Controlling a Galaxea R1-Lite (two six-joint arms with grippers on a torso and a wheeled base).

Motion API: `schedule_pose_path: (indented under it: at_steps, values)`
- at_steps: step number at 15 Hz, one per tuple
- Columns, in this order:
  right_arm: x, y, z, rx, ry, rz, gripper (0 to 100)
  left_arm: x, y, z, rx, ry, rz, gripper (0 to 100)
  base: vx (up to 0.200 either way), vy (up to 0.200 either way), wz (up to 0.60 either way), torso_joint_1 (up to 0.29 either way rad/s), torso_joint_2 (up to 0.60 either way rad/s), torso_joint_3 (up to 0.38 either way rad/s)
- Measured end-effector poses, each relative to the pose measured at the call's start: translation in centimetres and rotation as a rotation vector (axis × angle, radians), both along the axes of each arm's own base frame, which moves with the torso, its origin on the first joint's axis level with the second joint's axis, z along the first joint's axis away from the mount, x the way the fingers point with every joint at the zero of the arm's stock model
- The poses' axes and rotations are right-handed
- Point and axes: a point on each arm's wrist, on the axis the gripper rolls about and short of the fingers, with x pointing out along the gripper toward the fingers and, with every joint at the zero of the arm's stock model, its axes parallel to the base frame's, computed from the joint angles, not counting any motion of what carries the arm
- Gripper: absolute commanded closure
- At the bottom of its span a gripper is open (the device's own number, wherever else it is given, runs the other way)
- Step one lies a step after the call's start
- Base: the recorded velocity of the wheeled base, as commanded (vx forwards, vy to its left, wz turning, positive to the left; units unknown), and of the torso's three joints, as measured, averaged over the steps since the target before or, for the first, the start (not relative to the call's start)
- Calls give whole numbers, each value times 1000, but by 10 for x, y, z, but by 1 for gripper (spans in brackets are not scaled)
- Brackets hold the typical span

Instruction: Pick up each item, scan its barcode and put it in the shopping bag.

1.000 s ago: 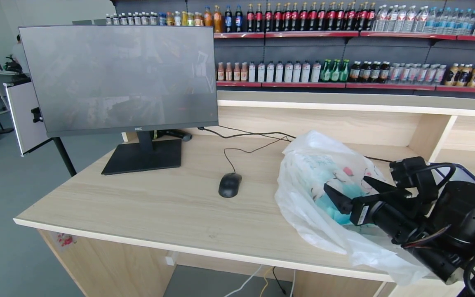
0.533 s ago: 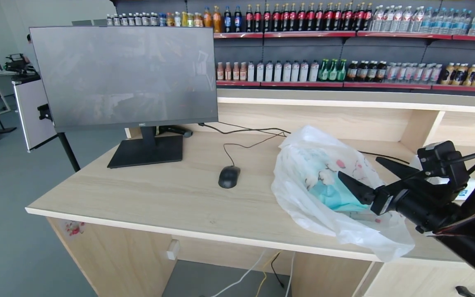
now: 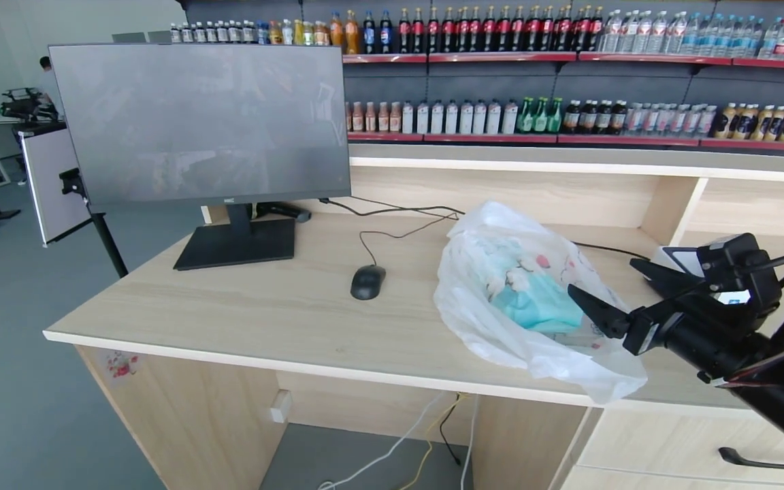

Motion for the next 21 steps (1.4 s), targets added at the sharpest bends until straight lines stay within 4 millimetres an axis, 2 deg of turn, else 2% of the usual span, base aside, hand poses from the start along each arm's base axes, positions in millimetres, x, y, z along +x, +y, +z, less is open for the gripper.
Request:
schedule_pose_path:
  at_steps: [19,21]
  values:
    - [-5,-8,-8,-7,37,-31,0,0,0,0,-2,-2,1,100,0,-200,0,4,1,3]
    - [-5,-8,-8,-7,38,-31,0,0,0,0,-1,-2,0,100,0,0,0,0,0,0]
